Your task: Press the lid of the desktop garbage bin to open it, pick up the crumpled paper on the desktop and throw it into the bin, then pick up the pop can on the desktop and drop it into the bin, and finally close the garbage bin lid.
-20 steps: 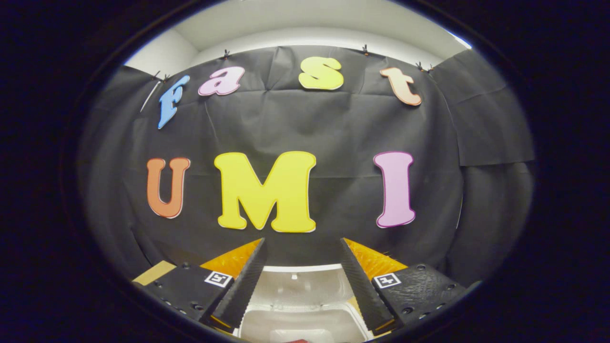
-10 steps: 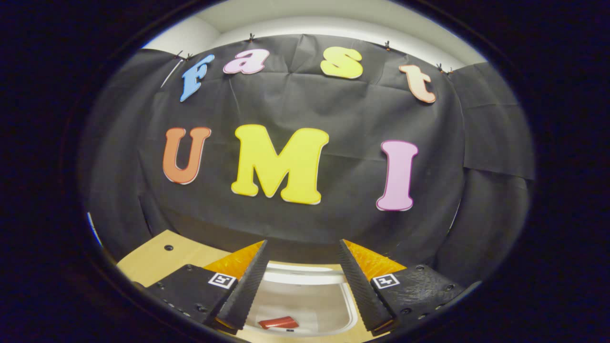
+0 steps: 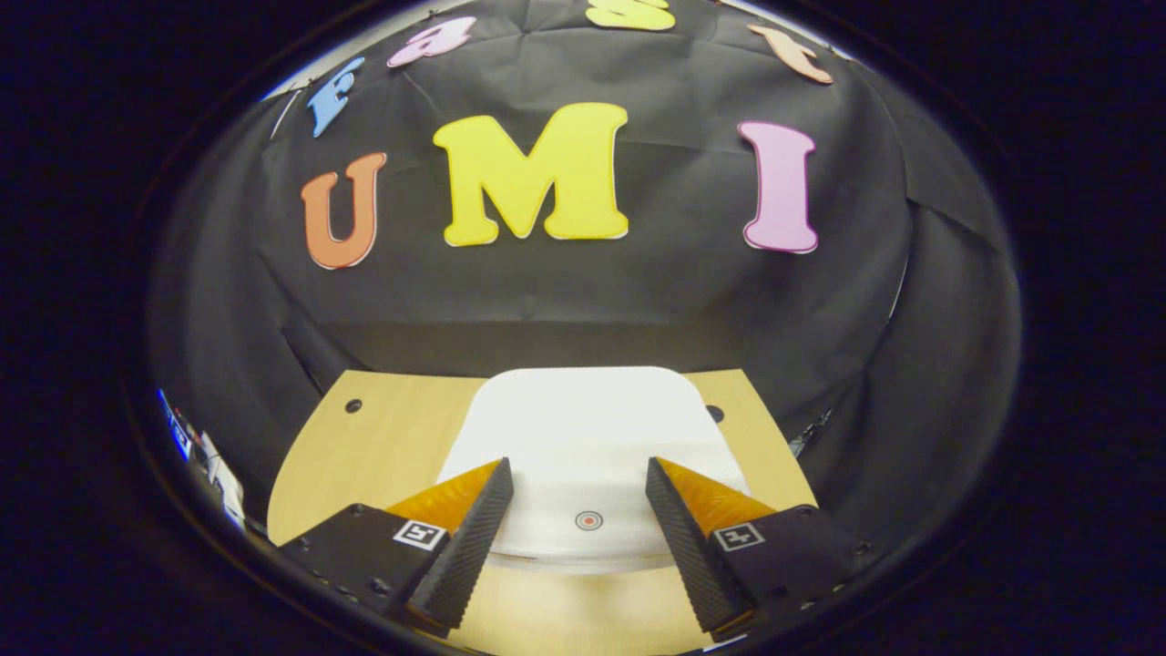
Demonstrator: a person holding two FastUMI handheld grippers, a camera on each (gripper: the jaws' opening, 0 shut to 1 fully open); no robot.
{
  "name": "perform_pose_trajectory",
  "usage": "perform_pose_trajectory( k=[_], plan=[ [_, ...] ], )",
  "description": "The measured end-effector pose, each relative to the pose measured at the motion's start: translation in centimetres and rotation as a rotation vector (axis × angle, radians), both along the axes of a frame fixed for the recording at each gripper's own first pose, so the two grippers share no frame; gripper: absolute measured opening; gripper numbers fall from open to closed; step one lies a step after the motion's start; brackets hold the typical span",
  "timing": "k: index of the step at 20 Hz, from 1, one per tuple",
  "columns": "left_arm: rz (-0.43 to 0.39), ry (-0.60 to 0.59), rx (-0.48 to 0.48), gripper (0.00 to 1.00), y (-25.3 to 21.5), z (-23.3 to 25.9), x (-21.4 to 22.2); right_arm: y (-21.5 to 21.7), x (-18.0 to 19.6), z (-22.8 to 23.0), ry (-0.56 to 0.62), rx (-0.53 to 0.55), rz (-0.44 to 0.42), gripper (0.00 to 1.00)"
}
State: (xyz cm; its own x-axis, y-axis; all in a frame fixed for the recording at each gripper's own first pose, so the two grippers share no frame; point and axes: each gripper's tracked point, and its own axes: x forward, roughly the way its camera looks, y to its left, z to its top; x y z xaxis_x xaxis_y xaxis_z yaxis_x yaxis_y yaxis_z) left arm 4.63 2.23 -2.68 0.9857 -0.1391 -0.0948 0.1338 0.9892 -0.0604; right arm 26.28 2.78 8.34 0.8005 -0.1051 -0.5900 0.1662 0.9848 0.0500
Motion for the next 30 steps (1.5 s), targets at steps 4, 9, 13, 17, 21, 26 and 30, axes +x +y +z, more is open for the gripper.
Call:
perform_pose_trajectory(
  k=[4, 9, 13, 17, 21, 26, 30],
  plan=[
    [0.003, 0.014, 0.000, 0.99, 0.1, -0.4, 0.1, 0.2, -0.6, -1.8, 0.089, 0.004, 0.005, 0.91],
    [0.021, 0.002, -0.001, 0.99, 1.1, -0.2, 0.2, 0.0, -1.0, -2.1, 0.088, -0.016, 0.029, 0.93],
    [0.042, 0.007, 0.016, 0.99, 1.6, -0.3, 0.4, -0.2, -1.7, -2.5, 0.071, -0.021, 0.049, 0.98],
    [0.036, -0.009, 0.020, 0.99, 1.5, 0.2, 0.1, -0.4, -1.9, -2.6, 0.054, -0.013, 0.064, 0.98],
    [0.031, -0.013, 0.027, 0.99, 1.4, 0.1, 0.0, -0.4, -2.4, -2.8, -0.014, -0.036, 0.050, 0.94],
    [0.039, -0.014, 0.023, 0.99, 1.8, 0.2, 0.0, -0.1, -2.0, -3.1, -0.107, -0.032, 0.048, 0.95],
    [0.047, -0.016, 0.010, 0.99, 2.2, 0.3, 0.1, 0.0, -1.7, -3.6, -0.195, -0.024, 0.058, 0.92]
  ],
)
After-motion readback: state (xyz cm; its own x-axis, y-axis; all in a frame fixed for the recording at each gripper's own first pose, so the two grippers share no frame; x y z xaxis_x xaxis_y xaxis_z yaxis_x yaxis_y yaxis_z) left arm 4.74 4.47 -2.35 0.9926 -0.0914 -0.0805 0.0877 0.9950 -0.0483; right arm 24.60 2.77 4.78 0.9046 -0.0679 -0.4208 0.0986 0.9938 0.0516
